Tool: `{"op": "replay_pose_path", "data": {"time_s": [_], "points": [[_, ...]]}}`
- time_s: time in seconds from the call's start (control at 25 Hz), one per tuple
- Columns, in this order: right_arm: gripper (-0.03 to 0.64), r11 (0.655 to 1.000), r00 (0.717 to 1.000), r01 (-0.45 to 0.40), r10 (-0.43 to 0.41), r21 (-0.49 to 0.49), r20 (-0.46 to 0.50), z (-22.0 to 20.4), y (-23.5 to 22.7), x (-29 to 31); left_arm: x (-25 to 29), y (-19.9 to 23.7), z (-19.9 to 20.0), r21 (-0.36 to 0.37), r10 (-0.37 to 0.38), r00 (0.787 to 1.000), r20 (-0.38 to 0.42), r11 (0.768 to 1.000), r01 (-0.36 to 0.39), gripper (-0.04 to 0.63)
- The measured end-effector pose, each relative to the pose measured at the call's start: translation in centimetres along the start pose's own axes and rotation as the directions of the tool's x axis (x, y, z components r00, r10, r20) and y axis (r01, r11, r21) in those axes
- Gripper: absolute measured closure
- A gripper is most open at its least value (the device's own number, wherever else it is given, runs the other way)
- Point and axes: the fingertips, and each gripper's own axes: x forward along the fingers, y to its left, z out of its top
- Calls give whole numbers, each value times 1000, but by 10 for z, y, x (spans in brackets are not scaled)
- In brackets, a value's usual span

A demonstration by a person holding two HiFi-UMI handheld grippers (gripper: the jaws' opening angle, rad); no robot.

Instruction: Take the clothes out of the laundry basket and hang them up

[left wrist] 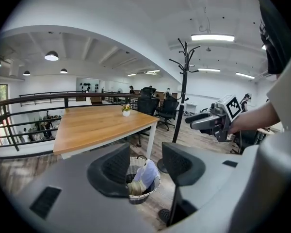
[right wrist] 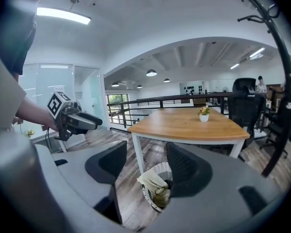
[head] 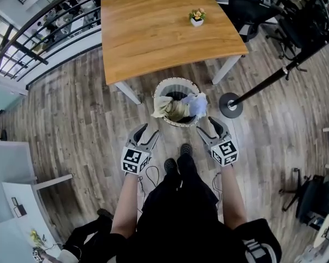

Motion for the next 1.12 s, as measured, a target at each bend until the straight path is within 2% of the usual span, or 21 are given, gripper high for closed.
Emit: {"op": "replay_pose_path", "data": {"time_s": [0.28, 0.68, 0.88, 1.0, 1.12], "points": [[362, 998, 997, -54, 55, 24, -52, -17, -23, 32, 32, 9, 6, -6, 17, 1000, -15, 1000, -17, 382], [376, 987, 977, -157, 159, 21, -144, -56, -39, 78, 65, 27, -23, -18, 59, 996, -69, 998, -61, 382], [379, 984, 968, -179, 180, 19, -178, -78, -41, 108, 88, 45, -39, -31, 30, 995, -97, 999, -33, 382], [376, 986, 964, -169, 167, 8, -207, -101, -43, 129, 110, 62, -62, -28, 2, 993, -121, 1000, -6, 382], [377, 988, 967, -147, 152, 38, -205, -123, -43, 148, 133, 80, -90, -19, -15, 991, -131, 1000, 13, 382]]}}
